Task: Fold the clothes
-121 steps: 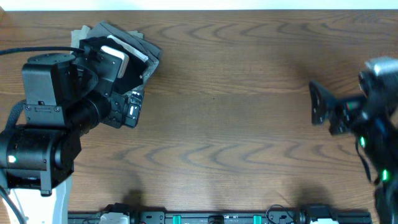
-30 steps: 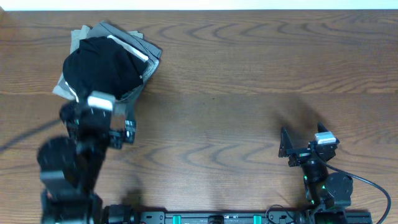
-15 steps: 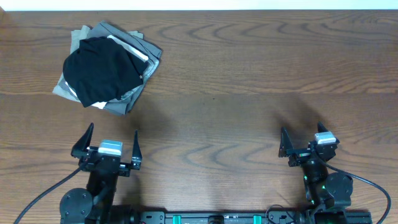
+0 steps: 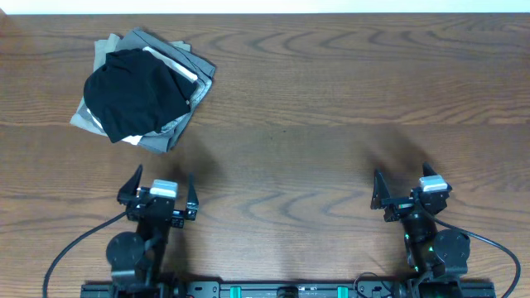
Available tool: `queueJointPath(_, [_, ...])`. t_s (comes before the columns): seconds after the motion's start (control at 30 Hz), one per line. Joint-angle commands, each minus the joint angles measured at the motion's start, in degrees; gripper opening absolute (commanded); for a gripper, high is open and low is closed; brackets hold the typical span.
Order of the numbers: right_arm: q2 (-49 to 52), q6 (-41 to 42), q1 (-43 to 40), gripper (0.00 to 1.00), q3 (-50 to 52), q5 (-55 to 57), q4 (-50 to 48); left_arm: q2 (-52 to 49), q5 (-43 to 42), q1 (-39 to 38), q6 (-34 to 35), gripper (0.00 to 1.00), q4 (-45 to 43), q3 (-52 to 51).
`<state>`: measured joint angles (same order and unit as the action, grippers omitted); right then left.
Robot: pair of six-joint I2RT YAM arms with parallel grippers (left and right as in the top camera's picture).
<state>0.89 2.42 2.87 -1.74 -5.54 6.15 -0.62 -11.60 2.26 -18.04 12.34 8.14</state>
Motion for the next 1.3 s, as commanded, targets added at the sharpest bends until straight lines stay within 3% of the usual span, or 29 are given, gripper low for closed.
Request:
queueJointPath(0.0, [-0.28,0.74,0.42,0.99,0.31,-0.28,-0.11,0.52,0.31,0.22,-0.35,0.98,-1.2,-2.38])
queueJointPath(1.27, [-0.28,0.74,0.42,0.99,0.31,-0.28,-0.11,0.39,0.55,-1.81,-0.37,0.98,-2.45,-5.03])
